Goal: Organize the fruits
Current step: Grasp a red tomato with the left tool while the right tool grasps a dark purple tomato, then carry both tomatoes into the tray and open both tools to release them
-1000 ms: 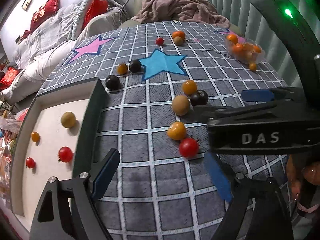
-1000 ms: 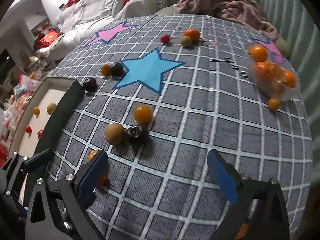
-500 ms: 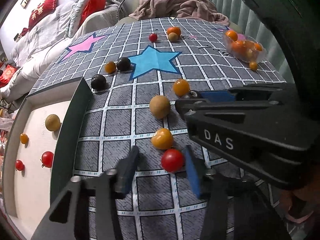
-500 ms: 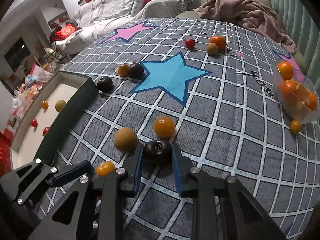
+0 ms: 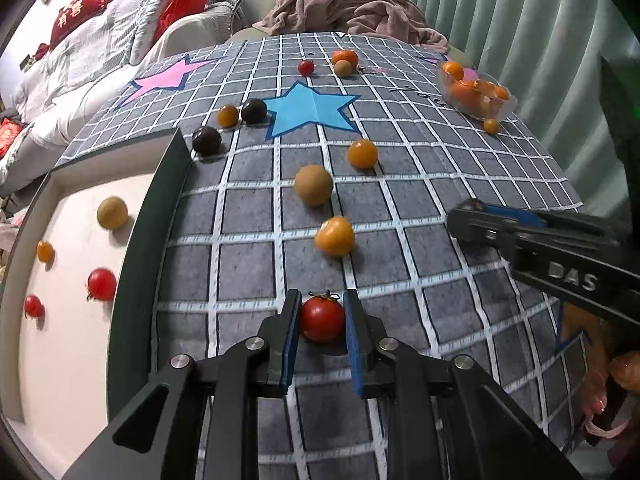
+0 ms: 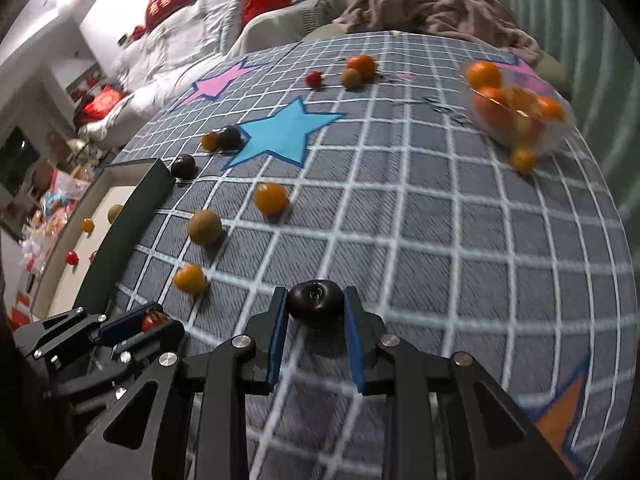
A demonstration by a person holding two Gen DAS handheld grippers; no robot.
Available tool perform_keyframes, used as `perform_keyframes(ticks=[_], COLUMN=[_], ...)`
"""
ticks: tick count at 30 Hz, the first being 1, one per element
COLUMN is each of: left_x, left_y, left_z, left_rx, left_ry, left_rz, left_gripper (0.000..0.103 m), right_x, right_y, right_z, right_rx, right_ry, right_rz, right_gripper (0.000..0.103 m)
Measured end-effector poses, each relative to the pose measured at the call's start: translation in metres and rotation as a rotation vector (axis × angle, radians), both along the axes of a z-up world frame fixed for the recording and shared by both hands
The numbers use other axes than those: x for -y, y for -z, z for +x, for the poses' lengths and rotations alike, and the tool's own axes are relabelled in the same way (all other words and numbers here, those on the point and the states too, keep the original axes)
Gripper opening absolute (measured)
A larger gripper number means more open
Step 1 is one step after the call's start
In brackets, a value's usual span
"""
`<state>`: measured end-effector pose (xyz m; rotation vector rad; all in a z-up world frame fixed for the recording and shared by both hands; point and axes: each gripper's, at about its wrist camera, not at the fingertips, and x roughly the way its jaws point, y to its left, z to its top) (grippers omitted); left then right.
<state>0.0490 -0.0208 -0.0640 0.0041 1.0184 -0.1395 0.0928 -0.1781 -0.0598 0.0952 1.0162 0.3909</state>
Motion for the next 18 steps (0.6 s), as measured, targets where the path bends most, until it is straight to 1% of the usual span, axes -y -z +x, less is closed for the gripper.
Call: perform_keyframes(ticks=[8,18], left_x=[-0.004,-0.014], left_y=[-0.001,-0.002], left_z=[-0.028,-0.053], left_rx=[-0.009,-0.017], left_ry=[0.011,0.01], left_rz=[0.006,0.005], left_gripper=[0.023,0.023], right_x=[0.018,0.012], right_y=[0.004,0.001], right_z=[-0.042,-0.071], right_rx=[-0.009,-0.025], right_ry=[0.065,0.084], right_rz=[0.023,0.033], right_gripper=[0.029,0.03])
